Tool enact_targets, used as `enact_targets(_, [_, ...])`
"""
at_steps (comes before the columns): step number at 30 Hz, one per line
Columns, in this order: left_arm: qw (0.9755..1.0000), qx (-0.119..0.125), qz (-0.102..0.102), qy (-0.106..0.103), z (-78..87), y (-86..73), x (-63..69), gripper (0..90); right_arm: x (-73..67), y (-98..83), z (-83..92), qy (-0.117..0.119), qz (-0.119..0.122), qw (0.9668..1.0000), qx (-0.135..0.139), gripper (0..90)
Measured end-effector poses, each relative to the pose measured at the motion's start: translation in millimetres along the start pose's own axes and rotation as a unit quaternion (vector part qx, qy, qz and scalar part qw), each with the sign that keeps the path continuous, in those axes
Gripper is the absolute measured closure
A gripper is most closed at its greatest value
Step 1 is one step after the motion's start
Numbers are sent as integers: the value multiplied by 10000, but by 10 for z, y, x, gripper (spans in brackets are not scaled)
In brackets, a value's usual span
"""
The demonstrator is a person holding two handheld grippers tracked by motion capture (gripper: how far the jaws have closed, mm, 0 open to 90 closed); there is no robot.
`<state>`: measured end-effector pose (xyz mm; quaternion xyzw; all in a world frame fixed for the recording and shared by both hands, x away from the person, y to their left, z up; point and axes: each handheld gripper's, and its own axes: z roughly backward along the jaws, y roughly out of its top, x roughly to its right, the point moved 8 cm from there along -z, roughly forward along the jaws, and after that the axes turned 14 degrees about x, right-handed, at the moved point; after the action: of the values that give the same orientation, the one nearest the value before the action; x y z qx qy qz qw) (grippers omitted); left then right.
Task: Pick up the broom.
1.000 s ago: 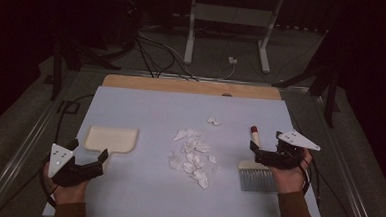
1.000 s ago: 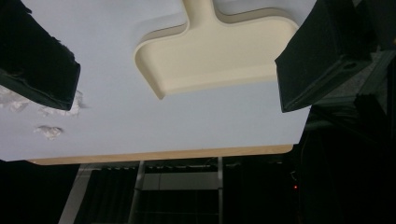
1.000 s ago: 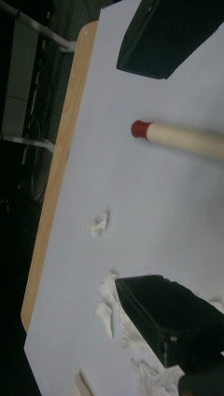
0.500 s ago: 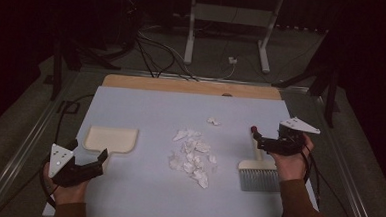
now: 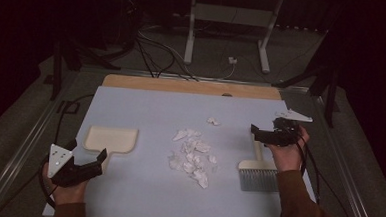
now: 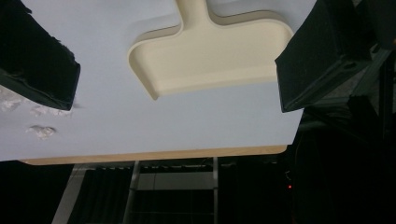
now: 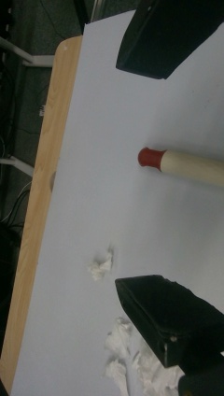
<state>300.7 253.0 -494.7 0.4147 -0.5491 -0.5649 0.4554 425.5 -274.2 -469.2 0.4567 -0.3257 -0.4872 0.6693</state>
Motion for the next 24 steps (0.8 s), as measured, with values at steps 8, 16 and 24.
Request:
enact_targets(8, [10000,6,9,15,0,1,-4,5,66,6,-117,-76,-40,9999,-149,0])
enact_targets(16, [10000,25,17,35,6,5,-15,5,119,-50,-223,-117,-155,9992,-336,0])
enact_targets(24, [10000,26,16,50,6,4,-18,5,186,-105,-355,-184,-212,9981,-546,0])
